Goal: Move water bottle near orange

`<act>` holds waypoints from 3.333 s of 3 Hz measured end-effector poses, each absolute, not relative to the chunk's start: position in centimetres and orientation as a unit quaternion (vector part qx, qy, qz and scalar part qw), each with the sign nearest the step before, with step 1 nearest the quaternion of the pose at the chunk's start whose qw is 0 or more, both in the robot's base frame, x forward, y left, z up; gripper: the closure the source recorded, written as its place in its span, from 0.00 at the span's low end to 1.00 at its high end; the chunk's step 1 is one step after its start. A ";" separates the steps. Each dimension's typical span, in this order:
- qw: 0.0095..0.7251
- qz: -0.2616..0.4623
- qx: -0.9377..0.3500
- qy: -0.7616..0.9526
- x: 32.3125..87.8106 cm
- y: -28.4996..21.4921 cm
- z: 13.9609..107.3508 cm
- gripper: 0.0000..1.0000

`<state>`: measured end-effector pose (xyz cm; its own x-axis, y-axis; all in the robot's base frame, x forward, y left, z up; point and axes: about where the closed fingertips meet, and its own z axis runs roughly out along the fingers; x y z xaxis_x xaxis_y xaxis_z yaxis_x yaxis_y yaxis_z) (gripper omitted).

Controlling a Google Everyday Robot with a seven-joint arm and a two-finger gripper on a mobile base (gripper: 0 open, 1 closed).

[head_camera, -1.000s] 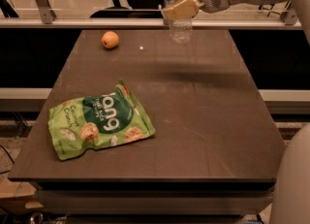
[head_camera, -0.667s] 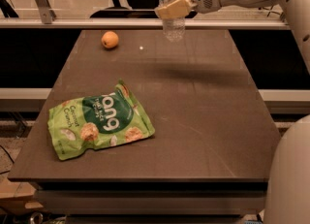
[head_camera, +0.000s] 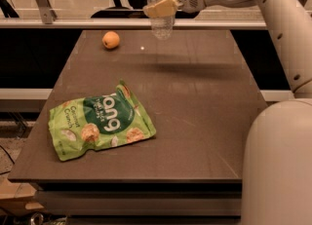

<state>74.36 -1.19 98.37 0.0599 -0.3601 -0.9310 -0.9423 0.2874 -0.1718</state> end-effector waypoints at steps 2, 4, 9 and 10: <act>0.512 0.330 -0.531 0.589 75.8 2.8 97.7 1.00; 0.500 0.346 -0.543 0.579 76.0 5.6 96.8 1.00; 0.475 0.347 -0.529 0.612 78.0 5.9 92.4 1.00; 0.474 0.350 -0.526 0.614 78.2 5.9 92.0 1.00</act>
Offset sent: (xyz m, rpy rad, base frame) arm 0.0238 0.0557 -0.0052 0.1130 -0.0091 0.1260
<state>78.20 5.86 92.01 0.0021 -0.3139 -0.9495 -0.9767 0.2030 -0.0693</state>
